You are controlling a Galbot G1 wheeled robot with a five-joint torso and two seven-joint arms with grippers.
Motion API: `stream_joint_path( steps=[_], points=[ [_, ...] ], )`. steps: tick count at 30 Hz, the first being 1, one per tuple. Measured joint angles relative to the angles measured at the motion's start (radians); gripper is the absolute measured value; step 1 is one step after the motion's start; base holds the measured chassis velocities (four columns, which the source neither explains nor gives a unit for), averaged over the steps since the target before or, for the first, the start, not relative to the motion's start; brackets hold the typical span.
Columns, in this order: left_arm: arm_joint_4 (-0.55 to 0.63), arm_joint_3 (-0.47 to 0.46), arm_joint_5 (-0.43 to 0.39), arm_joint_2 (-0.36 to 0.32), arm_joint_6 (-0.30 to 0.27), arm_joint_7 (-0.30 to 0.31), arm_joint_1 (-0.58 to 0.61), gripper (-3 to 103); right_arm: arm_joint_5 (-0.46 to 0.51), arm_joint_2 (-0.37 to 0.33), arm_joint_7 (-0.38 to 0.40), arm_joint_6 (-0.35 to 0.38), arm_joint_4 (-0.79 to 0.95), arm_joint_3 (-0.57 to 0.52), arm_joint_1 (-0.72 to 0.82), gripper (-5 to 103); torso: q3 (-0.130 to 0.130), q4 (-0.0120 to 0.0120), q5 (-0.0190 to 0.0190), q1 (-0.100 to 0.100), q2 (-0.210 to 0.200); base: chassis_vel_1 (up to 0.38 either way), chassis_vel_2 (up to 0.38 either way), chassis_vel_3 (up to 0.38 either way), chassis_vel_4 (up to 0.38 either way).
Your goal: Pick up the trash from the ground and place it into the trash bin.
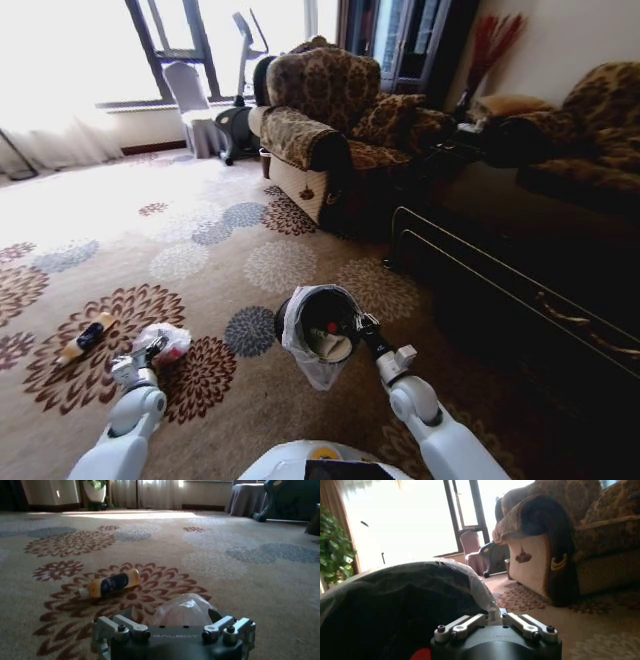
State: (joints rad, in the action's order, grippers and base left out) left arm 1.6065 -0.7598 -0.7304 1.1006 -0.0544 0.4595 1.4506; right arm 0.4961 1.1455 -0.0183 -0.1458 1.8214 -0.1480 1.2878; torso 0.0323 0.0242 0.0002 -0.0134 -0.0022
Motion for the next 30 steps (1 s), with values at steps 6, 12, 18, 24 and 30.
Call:
stream_joint_path(
  steps=[6, 12, 18, 24, 30],
  points=[
    [-0.002, 0.042, -0.116, -0.016, -0.083, -0.052, -0.034, 100, 0.0, -0.009, 0.0, 0.0, 0.0, -0.003, 0.004, 0, 0.0, -0.0002, 0.0, 0.0, 0.0, 0.121, 0.12, 0.128, 0.128],
    [-0.032, 0.082, -0.132, -0.02, -0.127, -0.165, -0.072, 100, 0.002, -0.012, 0.0, 0.0, -0.002, -0.003, 0.001, 0, 0.0, 0.0004, -0.0002, 0.0, 0.0, 0.121, 0.118, 0.11, 0.114],
    [-0.113, 0.123, -0.038, -0.037, -0.148, -0.352, -0.143, 100, 0.005, -0.016, 0.0, 0.0, -0.014, -0.001, -0.002, 0, 0.0, -0.0008, 0.0002, 0.0, 0.0, 0.047, 0.035, 0.044, 0.038],
    [-0.238, 0.184, 0.058, -0.033, -0.144, -0.456, -0.242, 100, 0.003, -0.013, 0.0, 0.0, -0.025, 0.008, -0.003, 0, 0.0, 0.0003, 0.0004, 0.0, 0.0, 0.0, 0.0, 0.0, 0.0],
    [-0.398, 0.261, 0.118, -0.009, -0.077, -0.489, -0.384, 99, 0.002, -0.017, 0.0, 0.002, -0.038, 0.014, -0.004, 0, 0.0, -0.0007, -0.0002, 0.0, 0.0, 0.0, 0.0, 0.0, 0.0]
  ],
)
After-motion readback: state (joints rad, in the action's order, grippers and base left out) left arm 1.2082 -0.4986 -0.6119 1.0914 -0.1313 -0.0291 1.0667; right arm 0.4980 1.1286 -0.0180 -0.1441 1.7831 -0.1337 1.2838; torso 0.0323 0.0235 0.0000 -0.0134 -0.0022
